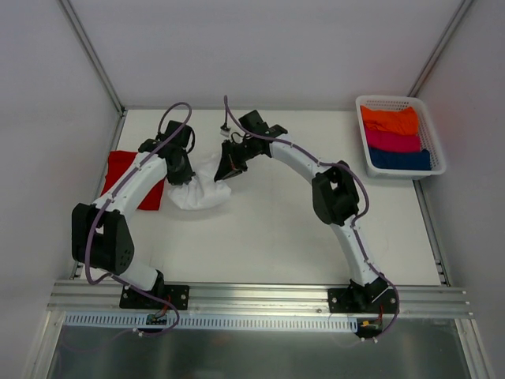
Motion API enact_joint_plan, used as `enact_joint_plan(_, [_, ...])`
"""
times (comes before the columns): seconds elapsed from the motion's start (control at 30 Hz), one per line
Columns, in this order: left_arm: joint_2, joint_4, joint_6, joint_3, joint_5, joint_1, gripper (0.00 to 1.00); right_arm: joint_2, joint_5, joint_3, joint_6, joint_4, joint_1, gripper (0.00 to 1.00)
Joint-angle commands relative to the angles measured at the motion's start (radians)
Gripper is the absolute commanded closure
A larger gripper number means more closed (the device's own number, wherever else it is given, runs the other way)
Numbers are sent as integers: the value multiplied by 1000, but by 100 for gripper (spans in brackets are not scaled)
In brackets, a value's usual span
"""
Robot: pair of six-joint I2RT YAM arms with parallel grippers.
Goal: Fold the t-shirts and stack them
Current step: Put the neatly folded tshirt into the corner of the board with the left arm
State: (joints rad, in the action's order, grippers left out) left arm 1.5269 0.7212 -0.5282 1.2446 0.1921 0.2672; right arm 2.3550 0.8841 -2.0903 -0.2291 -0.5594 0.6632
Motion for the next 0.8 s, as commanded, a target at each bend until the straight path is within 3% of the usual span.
enact_joint_plan(0.0, [-47,151,-19,81,142,-2,100,56,52,-106,-61,-16,33,100])
enact_joint_plan(0.2, [-56,309,-84,127,288,-22,100,98,68,-160,-137,36,78,100])
enact_joint_plan(0.3, [-71,356,-107,110,323,-89,100,113,82,-171,-168,65,104,100])
enact_joint_plan(0.5, [-116,357,-55,64,353,-243,100,156,113,-214,-228,110,151,100])
enact_joint_plan(0.77, [-73,301,-15,50,372,-287,100,230,127,-295,-326,222,174,99])
